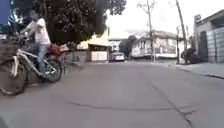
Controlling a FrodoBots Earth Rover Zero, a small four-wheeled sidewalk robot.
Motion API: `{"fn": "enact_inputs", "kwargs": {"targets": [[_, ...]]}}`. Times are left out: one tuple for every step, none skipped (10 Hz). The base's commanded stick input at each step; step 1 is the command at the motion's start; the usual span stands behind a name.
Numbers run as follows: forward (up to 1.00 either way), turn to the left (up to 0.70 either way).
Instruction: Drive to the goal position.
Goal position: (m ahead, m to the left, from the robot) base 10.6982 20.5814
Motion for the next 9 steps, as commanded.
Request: {"fn": "enact_inputs", "kwargs": {"targets": [[1.00, -0.33], [1.00, -0.33], [1.00, -0.21], [1.00, 0.07], [1.00, 0.07], [1.00, 0.07], [1.00, 0.07], [1.00, 0.07], [1.00, 0.07]]}}
